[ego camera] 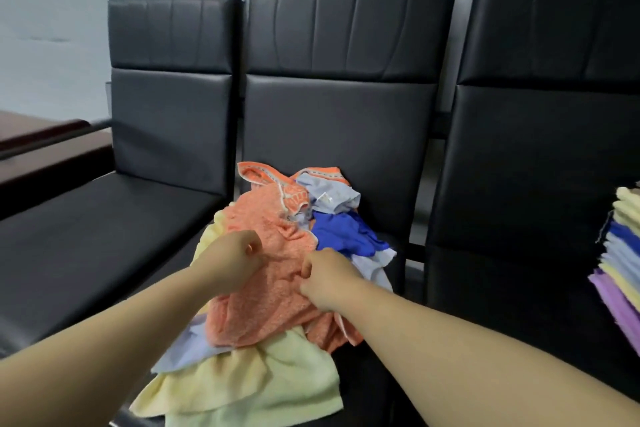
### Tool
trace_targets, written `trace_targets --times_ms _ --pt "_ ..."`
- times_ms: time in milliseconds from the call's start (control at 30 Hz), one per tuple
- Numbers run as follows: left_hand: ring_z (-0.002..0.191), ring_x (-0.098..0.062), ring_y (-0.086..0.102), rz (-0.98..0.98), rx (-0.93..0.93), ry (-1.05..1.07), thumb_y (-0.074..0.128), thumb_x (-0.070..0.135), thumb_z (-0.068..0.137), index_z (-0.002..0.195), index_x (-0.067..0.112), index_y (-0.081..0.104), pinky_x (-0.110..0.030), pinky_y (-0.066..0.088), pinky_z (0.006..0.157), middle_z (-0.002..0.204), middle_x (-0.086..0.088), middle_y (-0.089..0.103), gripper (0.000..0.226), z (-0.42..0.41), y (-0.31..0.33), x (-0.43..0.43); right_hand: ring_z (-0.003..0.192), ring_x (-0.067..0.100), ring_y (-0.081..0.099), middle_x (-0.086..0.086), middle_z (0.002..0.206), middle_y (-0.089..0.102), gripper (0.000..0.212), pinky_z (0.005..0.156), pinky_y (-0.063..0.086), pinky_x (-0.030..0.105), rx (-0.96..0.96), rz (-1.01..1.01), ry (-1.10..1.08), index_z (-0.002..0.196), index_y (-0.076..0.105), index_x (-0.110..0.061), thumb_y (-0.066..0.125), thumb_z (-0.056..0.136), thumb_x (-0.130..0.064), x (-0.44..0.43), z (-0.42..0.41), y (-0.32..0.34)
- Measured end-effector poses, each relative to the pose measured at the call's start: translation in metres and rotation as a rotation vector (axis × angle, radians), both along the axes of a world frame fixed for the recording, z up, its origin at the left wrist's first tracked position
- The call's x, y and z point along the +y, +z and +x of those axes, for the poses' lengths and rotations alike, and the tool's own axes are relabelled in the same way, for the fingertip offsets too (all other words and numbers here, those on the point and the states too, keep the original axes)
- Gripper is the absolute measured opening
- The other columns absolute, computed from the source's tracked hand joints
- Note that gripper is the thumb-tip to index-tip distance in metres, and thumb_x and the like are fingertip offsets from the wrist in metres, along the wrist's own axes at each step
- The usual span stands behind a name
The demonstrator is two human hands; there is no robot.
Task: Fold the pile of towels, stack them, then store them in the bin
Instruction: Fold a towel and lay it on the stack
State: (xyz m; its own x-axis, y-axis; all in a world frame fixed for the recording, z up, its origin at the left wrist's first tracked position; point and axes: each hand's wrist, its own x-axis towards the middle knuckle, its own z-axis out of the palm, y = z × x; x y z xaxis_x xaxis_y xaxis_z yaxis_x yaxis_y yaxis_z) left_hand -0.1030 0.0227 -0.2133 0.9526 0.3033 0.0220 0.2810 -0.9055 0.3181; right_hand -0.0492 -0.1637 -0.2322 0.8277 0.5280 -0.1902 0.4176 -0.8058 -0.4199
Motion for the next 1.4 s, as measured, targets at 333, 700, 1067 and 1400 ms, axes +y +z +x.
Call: trace_targets --times_ms 333,700,1067,1400 --pt "0.064 -0.019 0.055 -0.799 -0.342 0.13 0.068 0.02 0.093 0.08 0.013 0.062 -0.028 0.045 0.055 0.07 -0.002 0.06 0.015 -0.006 0.084 -0.04 0.062 0.014 0.051 -0.004 0.066 0.057 0.027 0.059 0.044 0.024 0.158 0.577 -0.122 0.069 0.064 -0.022 0.075 0.092 -0.03 -0.061 0.0 0.096" --pt "0.062 -0.012 0.054 -1.124 -0.307 -0.273 0.067 0.027 0.098 0.08 0.024 0.059 -0.03 0.054 0.062 0.067 0.003 0.055 0.021 -0.009 0.199 -0.226 0.082 0.02 0.067 0.006 0.091 0.068 0.016 0.065 0.056 0.036 0.194 1.273 -0.407 0.094 0.056 -0.017 0.056 0.107 -0.024 -0.241 -0.038 0.211" --pt "0.079 -0.017 0.064 -0.934 0.046 -0.436 0.063 0.019 0.096 0.092 0.018 0.063 -0.034 0.05 0.074 0.091 -0.003 0.07 0.004 -0.022 0.119 -0.394 0.075 0.021 0.061 0.008 0.087 0.067 0.019 0.067 0.053 0.031 -0.103 0.682 -0.786 0.092 0.073 -0.009 0.062 0.1 -0.022 -0.419 -0.092 0.141" --pt "0.137 -0.04 0.041 -0.059 0.221 -0.189 0.051 0.068 0.087 0.154 0.047 0.027 -0.053 0.046 0.107 0.163 -0.01 0.019 0.075 0.01 -0.031 -0.34 0.12 0.015 0.058 -0.007 0.137 0.058 0.041 0.1 0.049 0.032 0.075 0.129 -0.446 0.136 0.059 -0.034 0.063 0.096 -0.035 -0.412 -0.1 0.008"
